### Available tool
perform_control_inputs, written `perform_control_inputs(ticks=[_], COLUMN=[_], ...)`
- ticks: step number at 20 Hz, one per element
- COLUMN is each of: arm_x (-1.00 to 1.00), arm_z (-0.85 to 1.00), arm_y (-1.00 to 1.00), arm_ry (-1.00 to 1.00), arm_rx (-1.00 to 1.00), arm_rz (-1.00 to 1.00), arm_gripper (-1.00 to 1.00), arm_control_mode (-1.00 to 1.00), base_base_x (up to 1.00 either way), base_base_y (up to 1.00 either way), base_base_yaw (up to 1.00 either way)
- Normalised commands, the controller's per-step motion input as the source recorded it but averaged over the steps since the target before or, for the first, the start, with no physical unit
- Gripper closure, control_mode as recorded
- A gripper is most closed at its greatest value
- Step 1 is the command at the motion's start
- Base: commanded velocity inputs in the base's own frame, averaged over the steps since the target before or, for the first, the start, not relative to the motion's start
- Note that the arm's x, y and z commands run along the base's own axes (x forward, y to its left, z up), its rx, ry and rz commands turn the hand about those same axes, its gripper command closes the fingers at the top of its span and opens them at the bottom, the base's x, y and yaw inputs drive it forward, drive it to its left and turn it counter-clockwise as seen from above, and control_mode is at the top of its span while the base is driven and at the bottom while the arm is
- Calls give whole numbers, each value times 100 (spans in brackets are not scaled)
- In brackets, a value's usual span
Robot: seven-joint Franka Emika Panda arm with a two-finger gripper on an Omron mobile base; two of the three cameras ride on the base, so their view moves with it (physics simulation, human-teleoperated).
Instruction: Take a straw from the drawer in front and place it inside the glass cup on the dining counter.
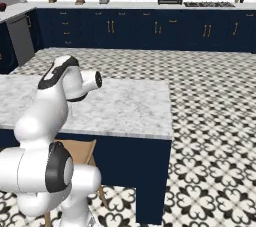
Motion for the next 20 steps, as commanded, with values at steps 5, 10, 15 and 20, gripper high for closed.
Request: perform_control_inputs(ticks=[5, 10, 15, 20], arm_x=[59, 38, 9, 5], arm_z=[-4, -29, -45, -20], arm_y=[1, 7, 35, 30], arm_ry=[0, 0, 0, -1], arm_rx=[1, 0, 4, 6], arm_rz=[12, 10, 8, 2], arm_gripper=[100, 100, 100, 100], arm_control_mode=[-100, -100, -100, -100], base_base_x=[0, 0, 0, 0], base_base_y=[0, 0, 0, 0], base_base_yaw=[0, 0, 0, 0])
